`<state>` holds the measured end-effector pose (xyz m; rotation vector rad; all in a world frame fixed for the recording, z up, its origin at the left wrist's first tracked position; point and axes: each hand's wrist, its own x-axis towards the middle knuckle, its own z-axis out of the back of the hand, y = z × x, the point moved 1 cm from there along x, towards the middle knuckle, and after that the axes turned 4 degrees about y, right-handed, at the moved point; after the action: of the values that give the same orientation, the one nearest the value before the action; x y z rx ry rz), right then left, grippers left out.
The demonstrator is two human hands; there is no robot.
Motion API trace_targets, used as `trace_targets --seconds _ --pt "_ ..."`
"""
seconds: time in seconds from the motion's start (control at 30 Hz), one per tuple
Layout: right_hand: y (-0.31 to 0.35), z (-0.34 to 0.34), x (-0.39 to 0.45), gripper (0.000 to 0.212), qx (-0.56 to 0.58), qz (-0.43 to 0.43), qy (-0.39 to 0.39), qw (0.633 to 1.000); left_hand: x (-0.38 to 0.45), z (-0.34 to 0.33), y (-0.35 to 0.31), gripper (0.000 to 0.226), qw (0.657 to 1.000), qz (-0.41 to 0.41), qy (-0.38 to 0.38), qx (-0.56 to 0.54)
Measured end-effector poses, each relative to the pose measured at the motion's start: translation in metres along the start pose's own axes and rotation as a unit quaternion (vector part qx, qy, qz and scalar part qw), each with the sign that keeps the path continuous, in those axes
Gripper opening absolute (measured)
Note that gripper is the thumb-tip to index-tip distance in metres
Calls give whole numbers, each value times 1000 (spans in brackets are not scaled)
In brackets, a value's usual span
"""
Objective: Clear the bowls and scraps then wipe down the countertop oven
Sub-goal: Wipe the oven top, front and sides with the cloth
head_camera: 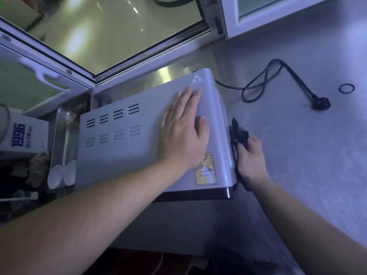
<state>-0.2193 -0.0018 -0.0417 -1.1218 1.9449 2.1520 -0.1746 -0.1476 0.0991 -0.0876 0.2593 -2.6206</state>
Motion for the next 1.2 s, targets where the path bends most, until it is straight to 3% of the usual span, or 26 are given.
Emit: trace_targets --seconds 0.1,0.27,0.47,0.67,1.2 --pt "23 -6 54 33 -21 4 8 1000 0 -1 0 60 1000 -2 -7 -6" --pt "54 -15 112 34 -131 65 -7 989 0 -2 1 60 1000 -6 -20 -11" --pt "51 -18 137 44 -264 58 19 963 1 -3 2 61 1000 -3 -20 -13" --pt "25 -8 105 31 -295 62 27 953 -1 -3 2 61 1000 -5 -16 -13" --pt "-74 25 -24 21 -270 10 40 962 1 0 1 60 1000 6 2 -12"
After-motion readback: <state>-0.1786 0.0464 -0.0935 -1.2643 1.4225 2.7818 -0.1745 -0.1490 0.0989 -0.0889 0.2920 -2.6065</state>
